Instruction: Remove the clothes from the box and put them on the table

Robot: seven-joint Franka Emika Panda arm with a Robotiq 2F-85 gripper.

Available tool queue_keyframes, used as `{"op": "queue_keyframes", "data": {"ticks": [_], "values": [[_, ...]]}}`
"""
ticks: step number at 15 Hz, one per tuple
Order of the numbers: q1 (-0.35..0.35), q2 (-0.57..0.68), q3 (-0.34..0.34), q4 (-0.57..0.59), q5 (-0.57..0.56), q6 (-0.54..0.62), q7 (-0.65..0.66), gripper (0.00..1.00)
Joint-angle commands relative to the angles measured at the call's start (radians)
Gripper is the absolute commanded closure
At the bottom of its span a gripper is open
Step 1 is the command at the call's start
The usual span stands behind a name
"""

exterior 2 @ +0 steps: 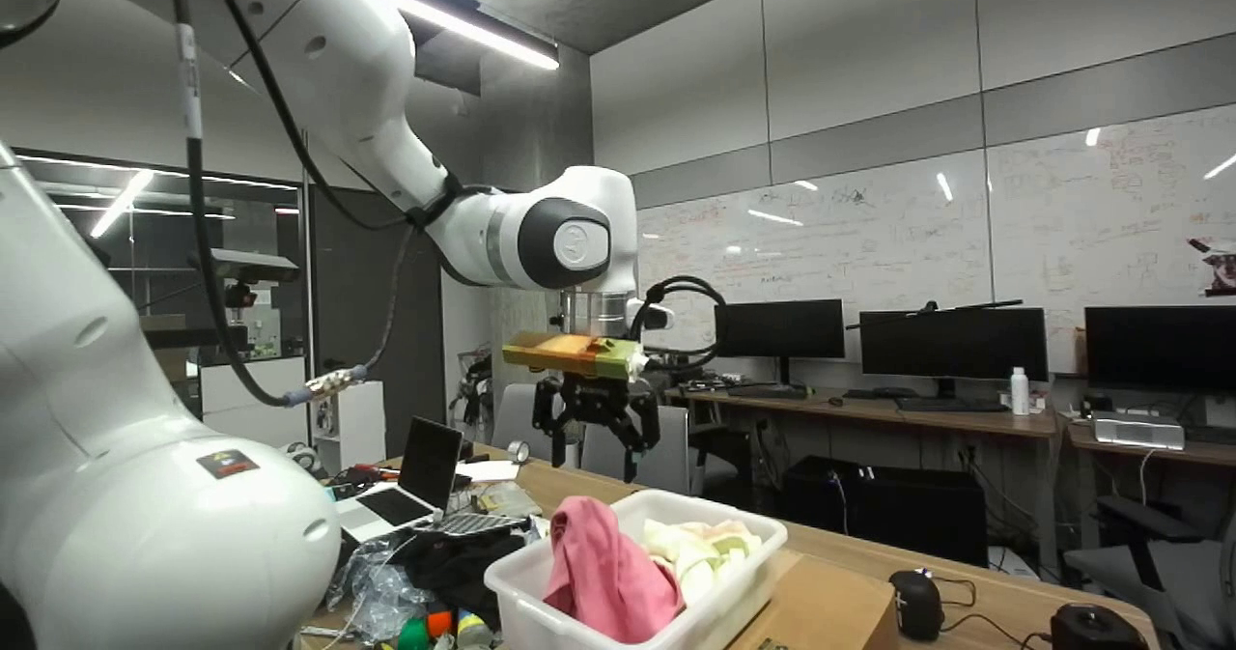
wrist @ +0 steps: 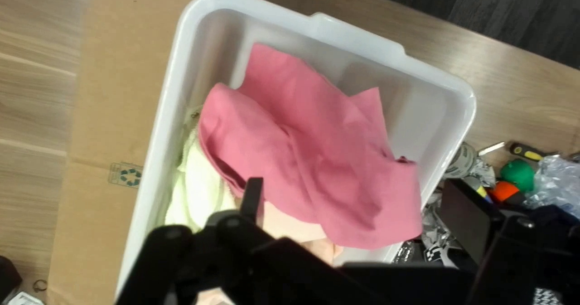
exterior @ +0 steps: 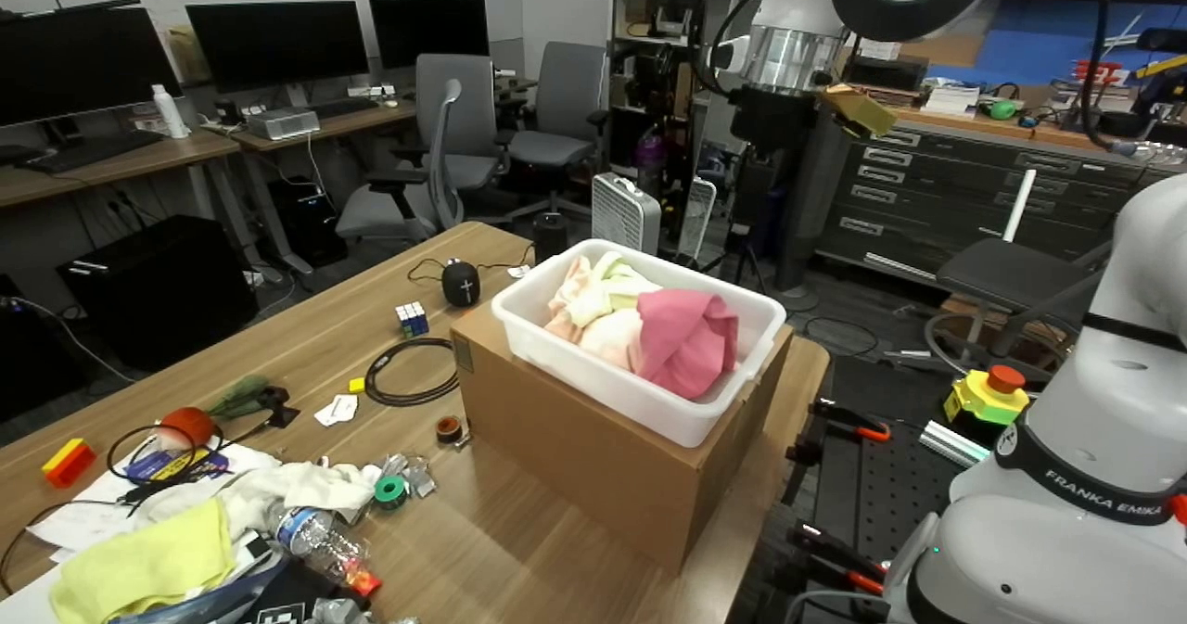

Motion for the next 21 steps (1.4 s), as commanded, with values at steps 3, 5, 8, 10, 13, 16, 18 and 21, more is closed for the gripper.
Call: {"op": "queue_keyframes", "data": {"ticks": [3, 5, 8, 10, 13, 16, 18, 21], "values": [[0.065, 0.102, -0.013, 0.088, 0.173, -0.084, -0.063, 0.00], [0.070, 0.137, -0.010, 0.106, 0.221, -0.081, -0.078, 0.00], [0.060, 0.196, 0.009, 0.128, 0.245, -0.048, -0.069, 0.00], [0.051, 0.230, 0.024, 0.139, 0.232, -0.027, -0.058, 0.00], [0.045, 0.278, 0.039, 0.160, 0.219, -0.016, -0.052, 0.00], [0.038, 0.324, 0.051, 0.186, 0.217, -0.039, -0.041, 0.00], [0.032, 0.348, 0.055, 0.200, 0.216, -0.048, -0.039, 0.00], [0.015, 0.383, 0.062, 0.212, 0.192, -0.024, -0.028, 0.00]]}}
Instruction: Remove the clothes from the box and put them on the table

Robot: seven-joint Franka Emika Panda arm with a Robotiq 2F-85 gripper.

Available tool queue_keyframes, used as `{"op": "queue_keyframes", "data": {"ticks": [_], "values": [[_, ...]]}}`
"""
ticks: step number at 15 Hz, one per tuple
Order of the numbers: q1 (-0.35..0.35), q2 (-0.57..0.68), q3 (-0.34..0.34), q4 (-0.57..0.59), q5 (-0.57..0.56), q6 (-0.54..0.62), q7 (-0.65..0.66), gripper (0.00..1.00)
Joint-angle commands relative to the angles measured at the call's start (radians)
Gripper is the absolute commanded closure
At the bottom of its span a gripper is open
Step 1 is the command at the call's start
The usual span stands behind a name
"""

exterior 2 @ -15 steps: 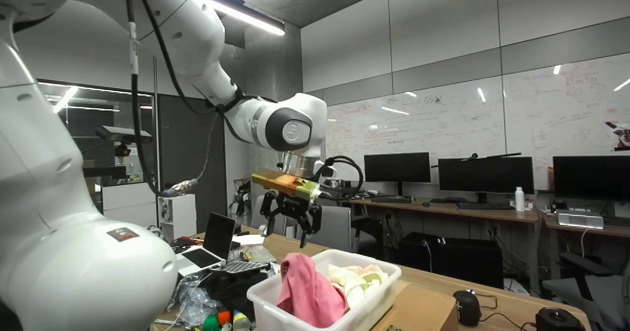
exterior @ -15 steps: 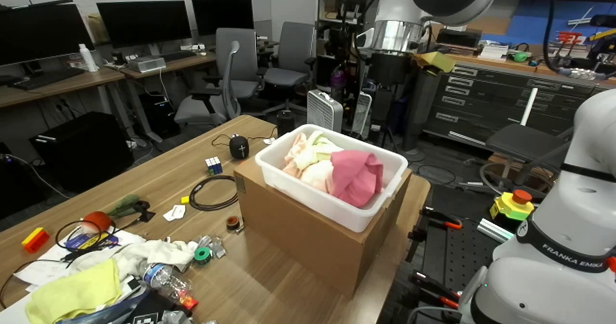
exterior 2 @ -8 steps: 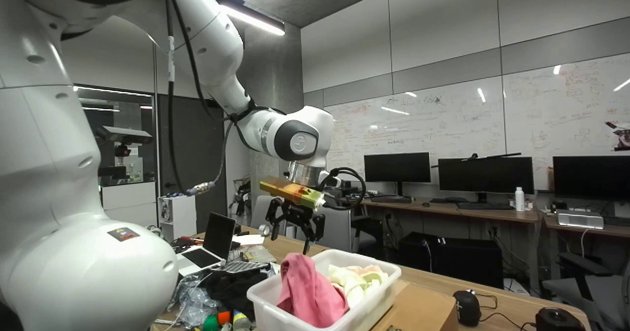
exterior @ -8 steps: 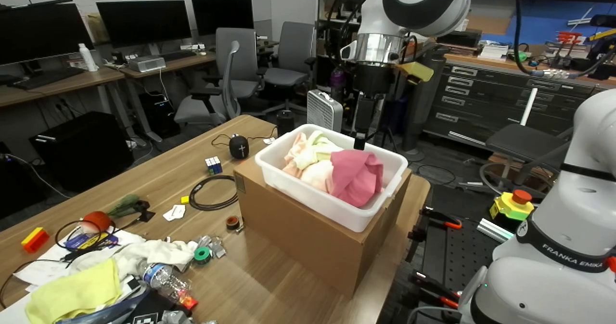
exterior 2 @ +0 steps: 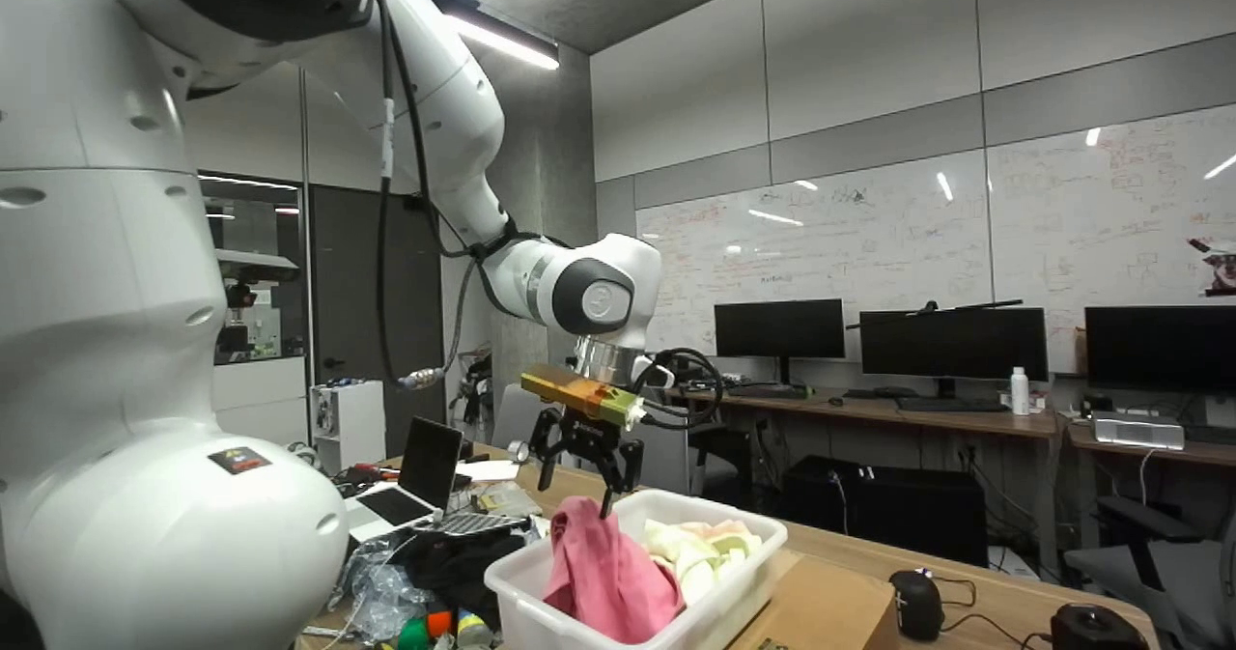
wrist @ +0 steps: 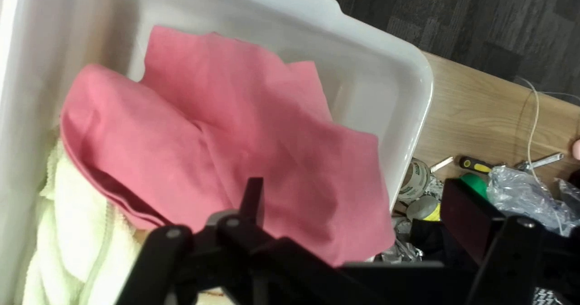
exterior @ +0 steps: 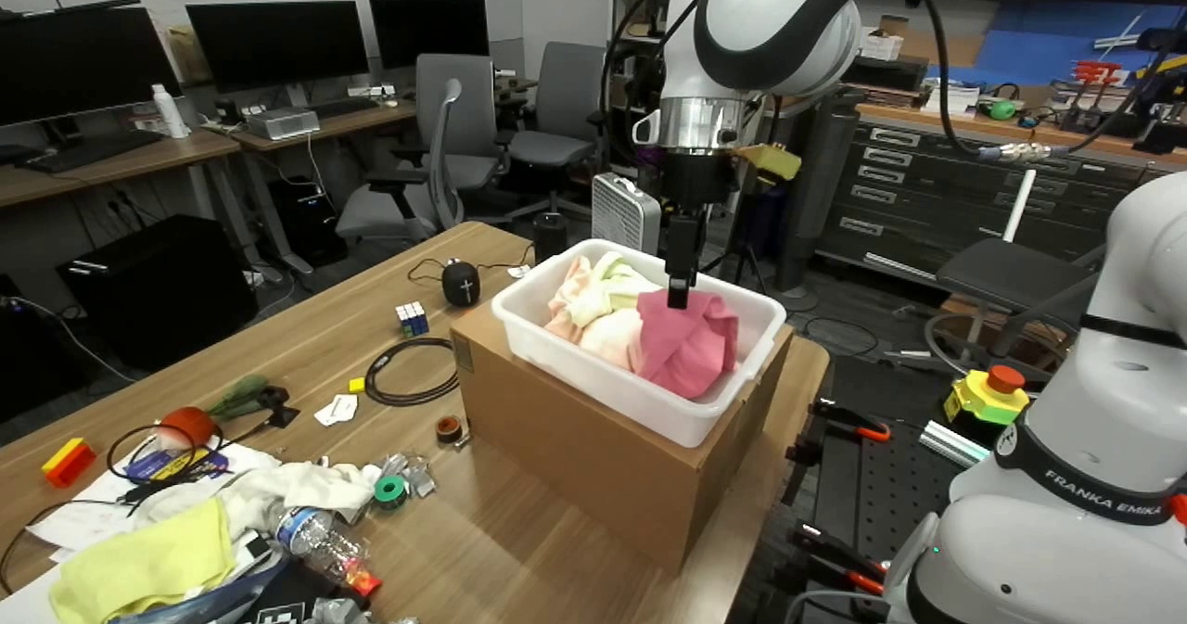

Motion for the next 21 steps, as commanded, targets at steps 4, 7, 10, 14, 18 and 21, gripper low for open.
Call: {"op": "queue_keyframes", "data": {"ticks": [4, 7, 10, 14, 18, 21], "values": [[-0.054, 0.080, 0.025, 0.064, -0.049, -0.023, 0.025, 0.00], [-0.063, 0.104, 0.025, 0.092, -0.037, -0.100, 0.022, 0.00], [-0.069, 0.126, 0.028, 0.120, -0.019, -0.160, 0.021, 0.00], [-0.072, 0.139, 0.033, 0.134, -0.001, -0.157, 0.025, 0.00], [-0.072, 0.142, 0.039, 0.129, 0.015, -0.104, 0.042, 0.00], [-0.073, 0.147, 0.041, 0.134, 0.017, -0.117, 0.053, 0.00]]}}
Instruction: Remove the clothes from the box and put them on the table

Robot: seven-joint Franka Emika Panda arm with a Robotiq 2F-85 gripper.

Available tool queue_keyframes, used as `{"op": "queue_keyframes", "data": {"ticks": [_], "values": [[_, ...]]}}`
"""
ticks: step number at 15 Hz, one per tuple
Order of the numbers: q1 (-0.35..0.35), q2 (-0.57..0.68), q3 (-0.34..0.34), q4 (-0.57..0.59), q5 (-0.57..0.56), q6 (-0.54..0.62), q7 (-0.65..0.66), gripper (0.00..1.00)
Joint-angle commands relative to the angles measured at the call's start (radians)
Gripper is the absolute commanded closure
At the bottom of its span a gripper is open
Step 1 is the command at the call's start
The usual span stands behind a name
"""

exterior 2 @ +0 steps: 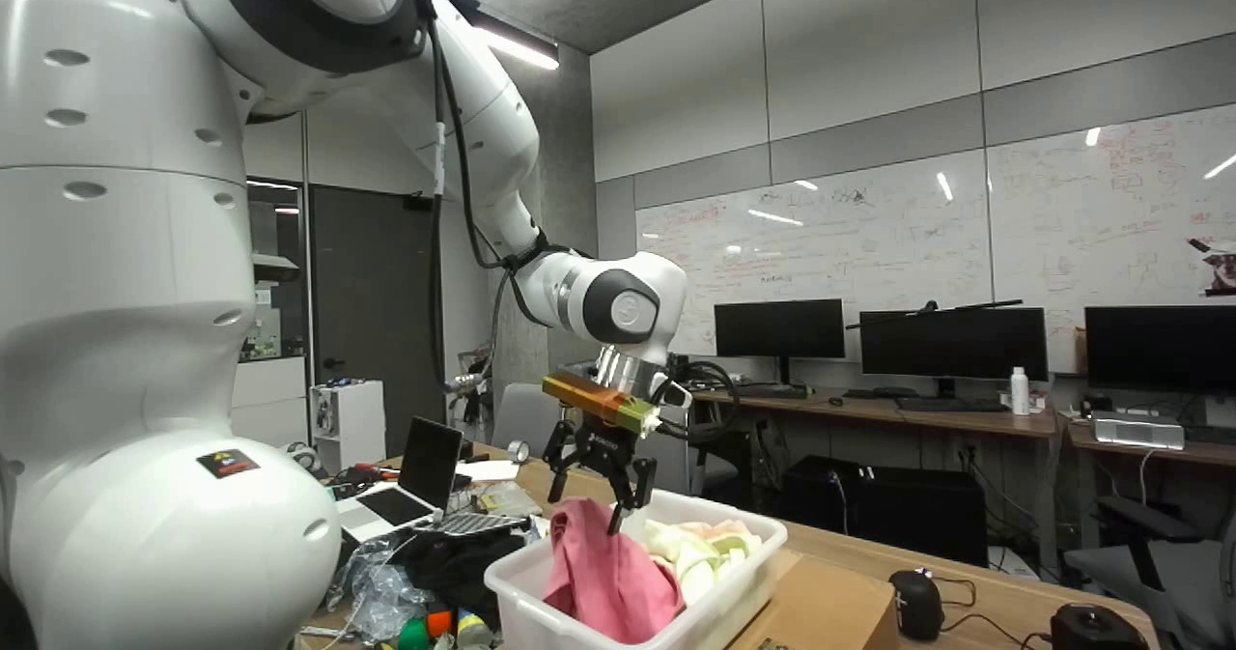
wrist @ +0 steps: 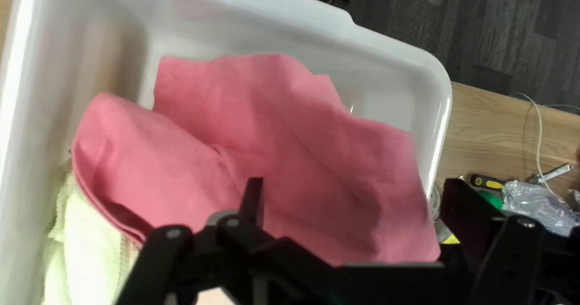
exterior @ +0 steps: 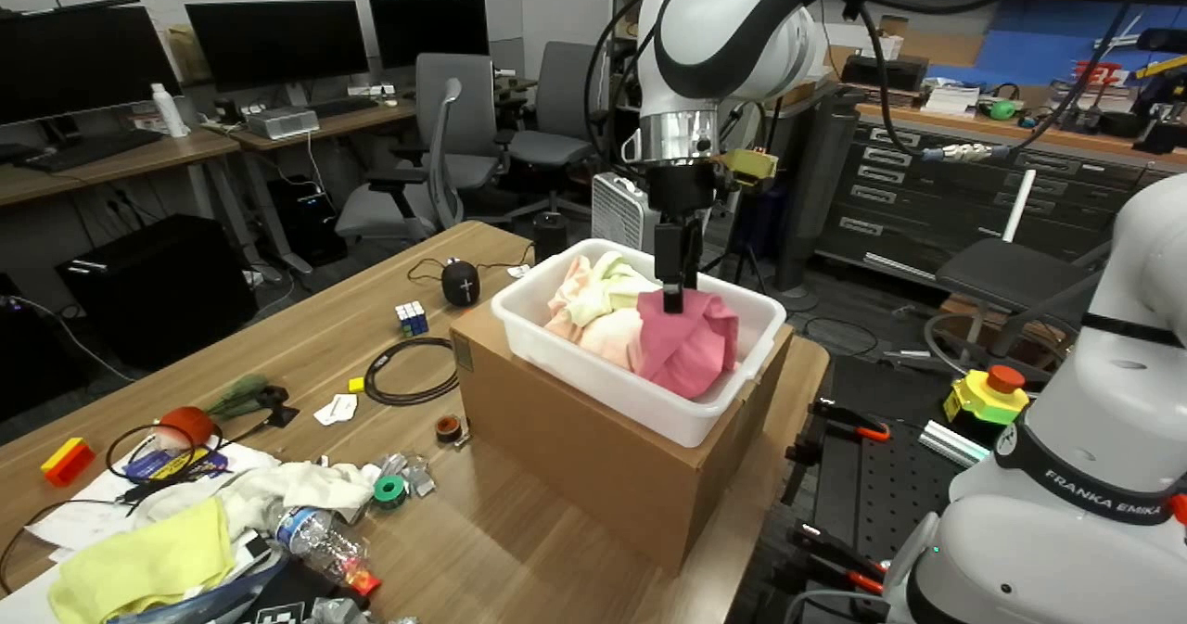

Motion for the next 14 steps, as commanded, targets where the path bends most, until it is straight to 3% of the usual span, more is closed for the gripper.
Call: {"op": "queue_keyframes", "data": {"ticks": [1, 12, 13, 14], "values": [[-0.020, 0.024, 0.022, 0.030, 0.020, -0.016, 0.022, 0.00], [-0.019, 0.068, 0.042, 0.021, 0.012, 0.015, 0.060, 0.00], [-0.020, 0.068, 0.044, 0.017, 0.018, 0.029, 0.060, 0.22], [-0.019, 0.066, 0.047, 0.012, 0.016, 0.050, 0.061, 0.25]]}}
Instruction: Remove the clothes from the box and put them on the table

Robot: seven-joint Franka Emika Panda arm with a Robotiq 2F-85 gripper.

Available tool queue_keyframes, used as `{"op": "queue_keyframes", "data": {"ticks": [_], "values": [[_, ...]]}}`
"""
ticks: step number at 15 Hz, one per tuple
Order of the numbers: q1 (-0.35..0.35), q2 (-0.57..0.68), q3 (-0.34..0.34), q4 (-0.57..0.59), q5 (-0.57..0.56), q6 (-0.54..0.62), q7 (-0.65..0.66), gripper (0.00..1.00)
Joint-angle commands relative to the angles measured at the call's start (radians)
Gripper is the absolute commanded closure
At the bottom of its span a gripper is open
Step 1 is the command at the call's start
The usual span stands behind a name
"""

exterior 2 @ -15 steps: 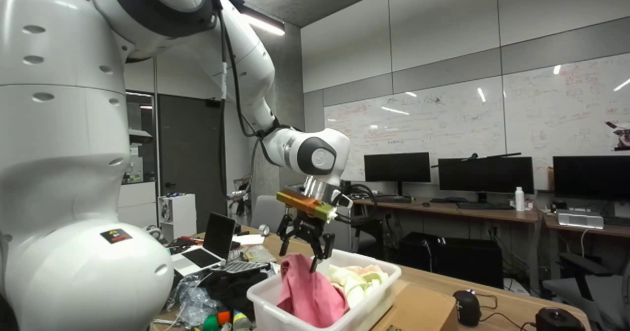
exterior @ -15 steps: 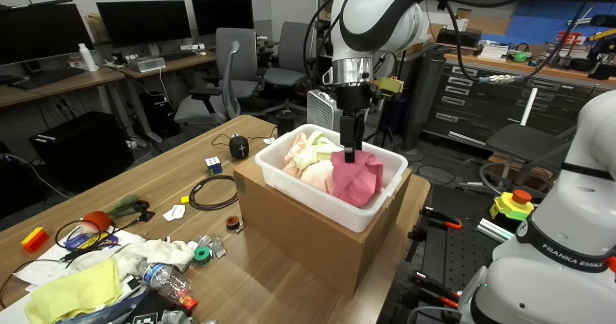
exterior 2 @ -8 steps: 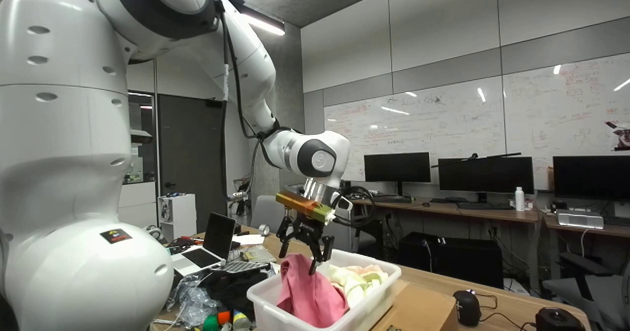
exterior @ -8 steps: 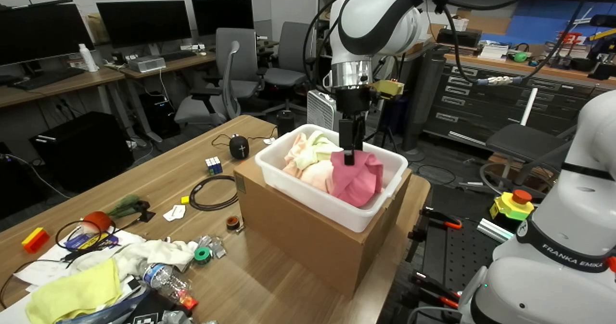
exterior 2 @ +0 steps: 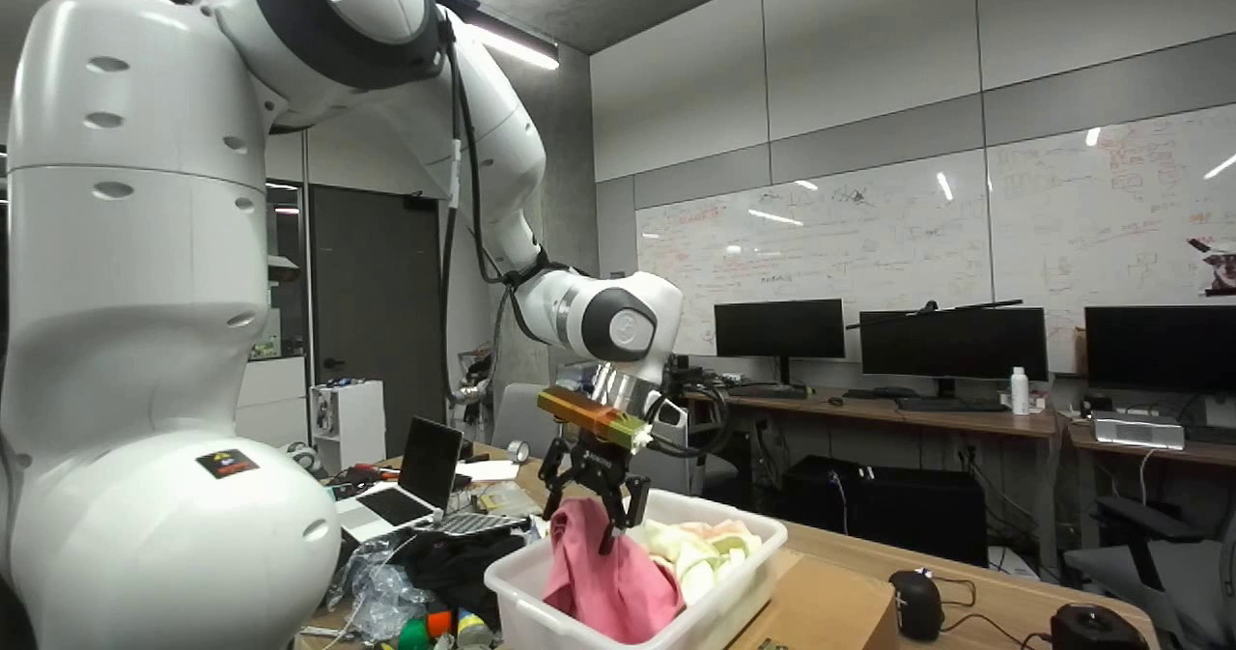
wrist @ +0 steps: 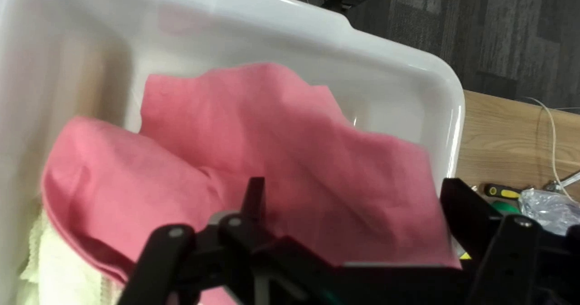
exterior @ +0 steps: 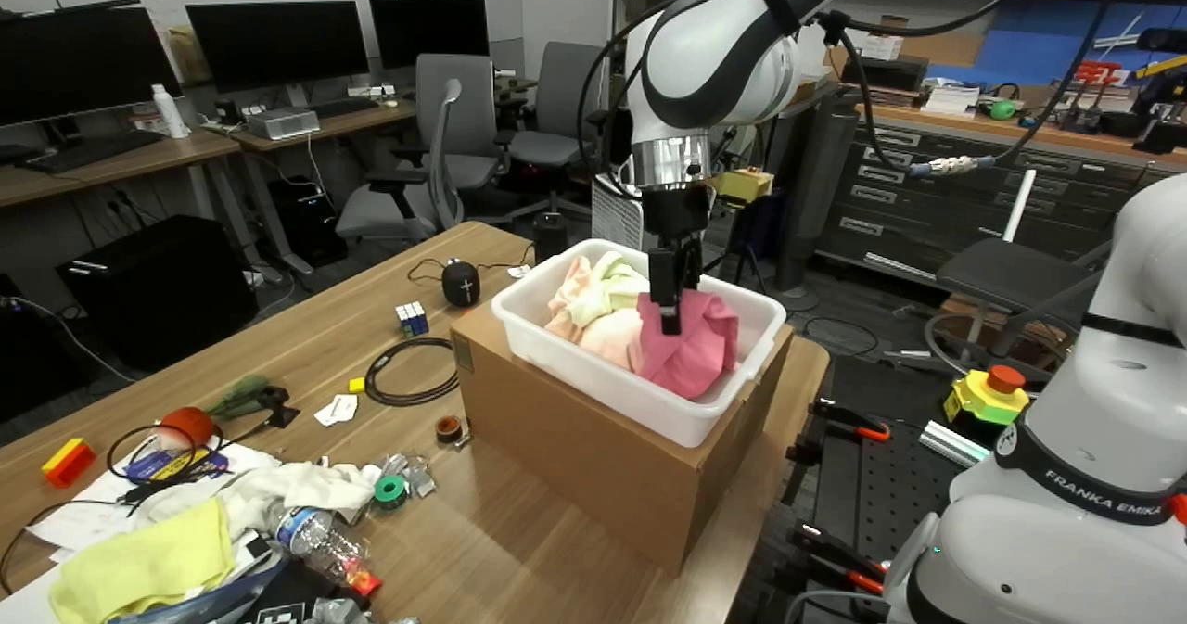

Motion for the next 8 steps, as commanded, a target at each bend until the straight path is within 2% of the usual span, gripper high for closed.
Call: {"op": "queue_keyframes", "data": {"ticks": [1, 8], "values": [[-0.017, 0.009, 0.025, 0.006, 0.022, 0.053, 0.010, 0.34], [-0.016, -0.012, 0.032, -0.020, 0.020, 0.172, 0.000, 0.89]]}}
